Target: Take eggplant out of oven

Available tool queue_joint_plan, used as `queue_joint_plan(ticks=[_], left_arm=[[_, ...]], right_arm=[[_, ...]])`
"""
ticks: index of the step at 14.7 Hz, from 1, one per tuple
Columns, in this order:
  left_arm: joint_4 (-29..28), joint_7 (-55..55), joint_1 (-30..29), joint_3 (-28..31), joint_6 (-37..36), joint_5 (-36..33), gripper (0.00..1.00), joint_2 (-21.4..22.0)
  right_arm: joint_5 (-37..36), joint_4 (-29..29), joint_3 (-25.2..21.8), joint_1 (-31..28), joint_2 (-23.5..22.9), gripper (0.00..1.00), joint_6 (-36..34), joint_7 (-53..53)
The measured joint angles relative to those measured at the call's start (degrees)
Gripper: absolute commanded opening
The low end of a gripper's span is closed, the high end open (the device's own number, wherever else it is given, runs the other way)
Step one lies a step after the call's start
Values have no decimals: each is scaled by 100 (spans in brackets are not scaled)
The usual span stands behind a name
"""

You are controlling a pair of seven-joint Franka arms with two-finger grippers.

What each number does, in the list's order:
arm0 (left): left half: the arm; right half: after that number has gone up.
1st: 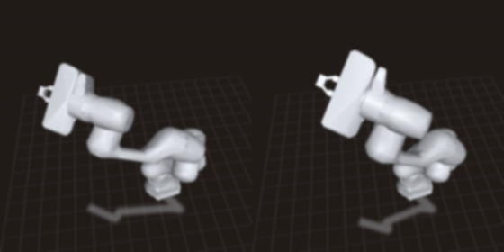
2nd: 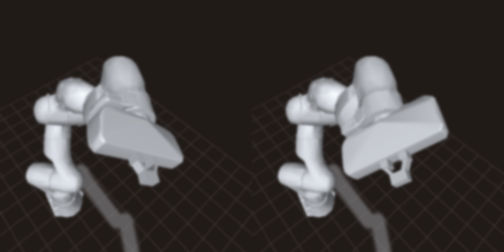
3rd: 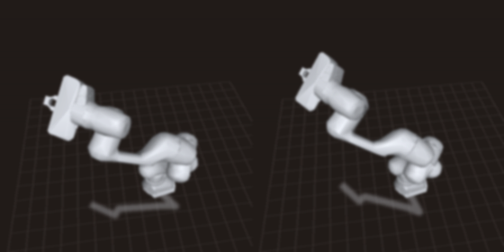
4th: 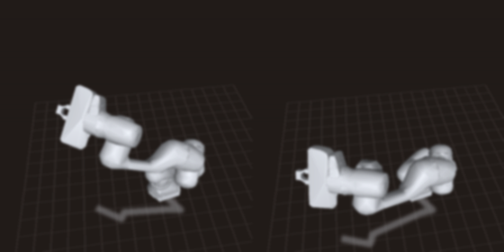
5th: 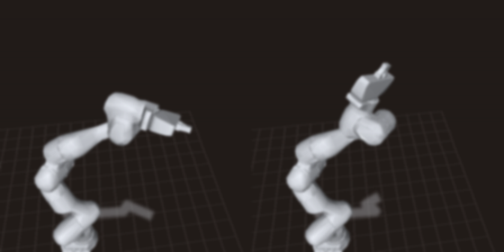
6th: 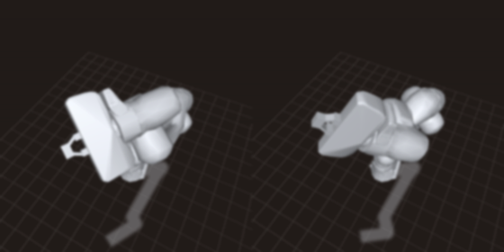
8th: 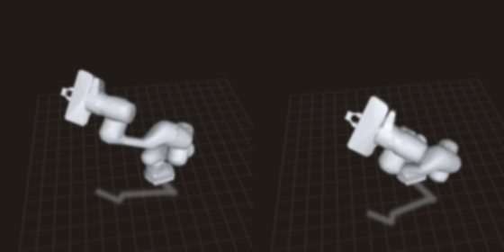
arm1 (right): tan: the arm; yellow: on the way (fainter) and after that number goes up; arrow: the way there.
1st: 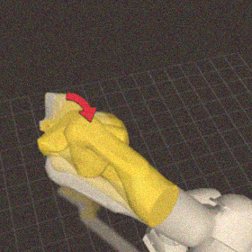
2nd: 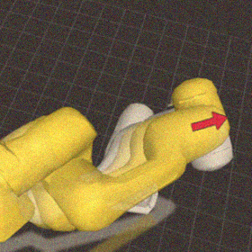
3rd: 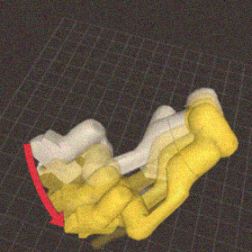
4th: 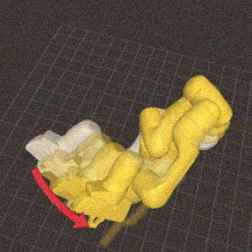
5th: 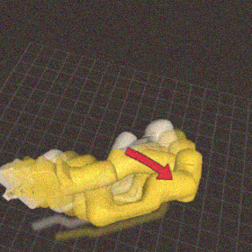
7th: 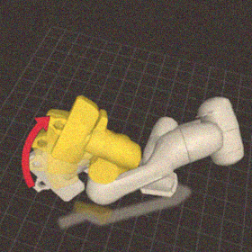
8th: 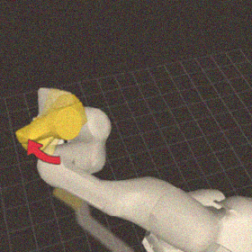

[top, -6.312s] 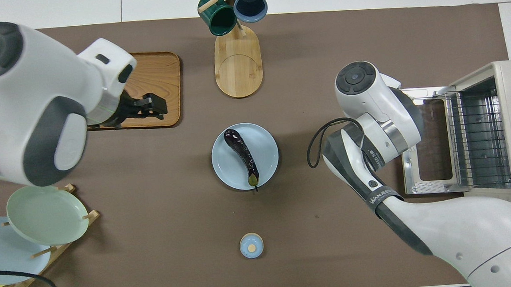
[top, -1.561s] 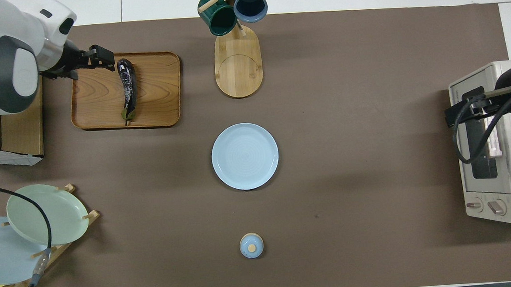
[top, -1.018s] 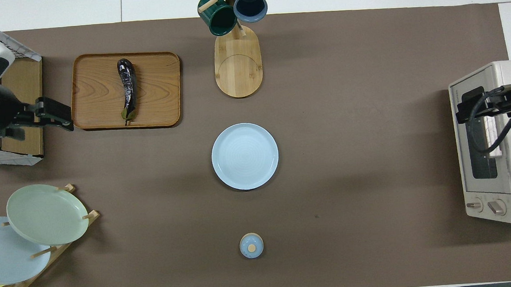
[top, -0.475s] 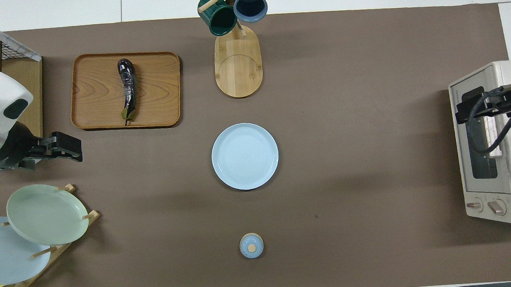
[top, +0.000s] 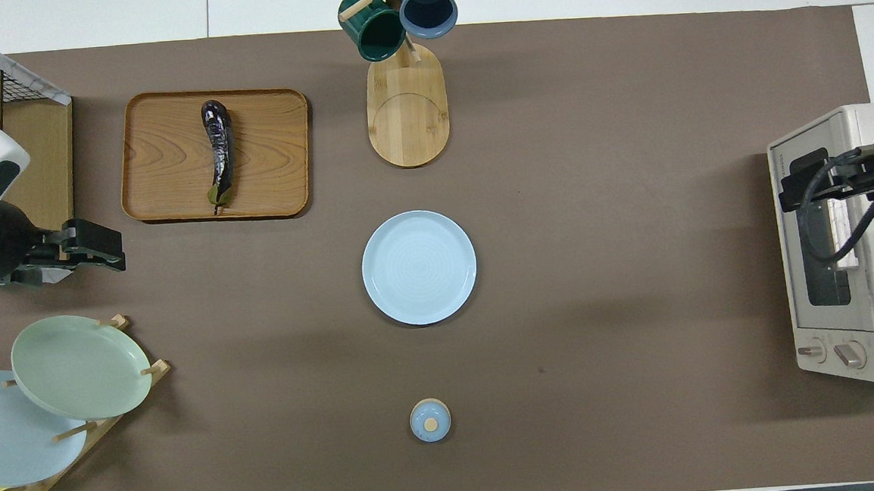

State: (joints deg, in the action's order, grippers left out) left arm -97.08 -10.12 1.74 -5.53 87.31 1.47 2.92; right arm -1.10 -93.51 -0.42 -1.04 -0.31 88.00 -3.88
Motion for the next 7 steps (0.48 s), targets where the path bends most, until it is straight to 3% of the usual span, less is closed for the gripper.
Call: queue_joint_plan(ticks=[7], left_arm=[[0, 0, -7, -13, 17, 43, 100, 0]], right_arm=[[0, 0, 0, 0, 3, 100, 0, 0]])
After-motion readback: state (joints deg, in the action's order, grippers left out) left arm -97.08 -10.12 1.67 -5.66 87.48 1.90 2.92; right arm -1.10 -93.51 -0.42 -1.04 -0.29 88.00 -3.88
